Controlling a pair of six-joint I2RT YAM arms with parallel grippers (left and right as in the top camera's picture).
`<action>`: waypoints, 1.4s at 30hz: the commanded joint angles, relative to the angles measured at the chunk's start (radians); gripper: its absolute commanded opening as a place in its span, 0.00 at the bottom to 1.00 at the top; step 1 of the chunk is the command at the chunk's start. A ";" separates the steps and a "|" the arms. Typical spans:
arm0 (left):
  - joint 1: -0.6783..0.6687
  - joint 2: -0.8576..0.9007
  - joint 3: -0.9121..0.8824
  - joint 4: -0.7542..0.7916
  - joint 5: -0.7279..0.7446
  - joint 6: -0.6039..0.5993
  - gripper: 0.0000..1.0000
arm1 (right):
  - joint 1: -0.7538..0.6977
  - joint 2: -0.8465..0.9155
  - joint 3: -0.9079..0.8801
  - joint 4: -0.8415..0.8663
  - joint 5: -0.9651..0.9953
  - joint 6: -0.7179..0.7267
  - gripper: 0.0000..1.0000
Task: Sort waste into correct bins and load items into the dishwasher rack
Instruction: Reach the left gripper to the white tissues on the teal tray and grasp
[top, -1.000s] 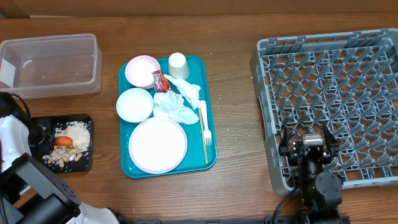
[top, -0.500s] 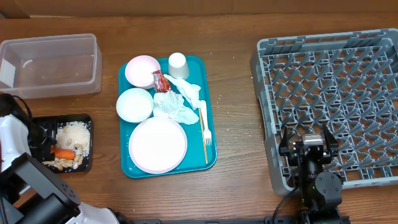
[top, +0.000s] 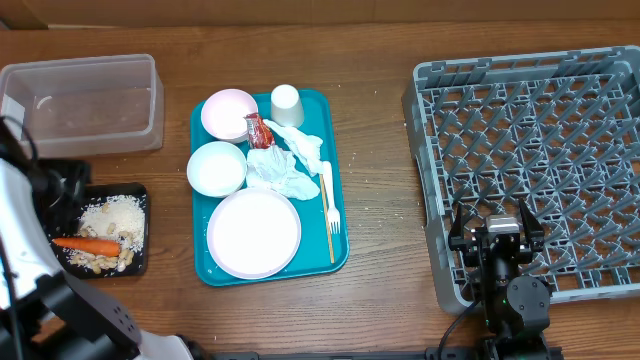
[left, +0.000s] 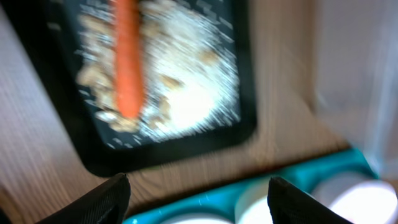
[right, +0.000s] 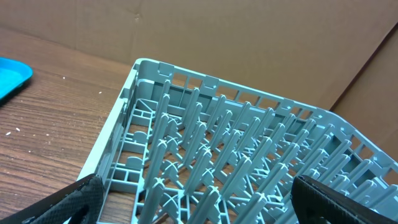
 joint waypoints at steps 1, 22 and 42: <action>-0.122 -0.077 0.026 -0.004 0.084 0.117 0.75 | -0.003 0.000 -0.010 0.006 0.006 0.000 1.00; -0.919 0.114 0.021 0.281 0.018 -0.030 1.00 | -0.003 0.000 -0.010 0.006 0.006 0.000 1.00; -0.974 0.264 0.021 0.388 -0.127 -0.422 1.00 | -0.003 0.000 -0.010 0.006 0.006 0.001 1.00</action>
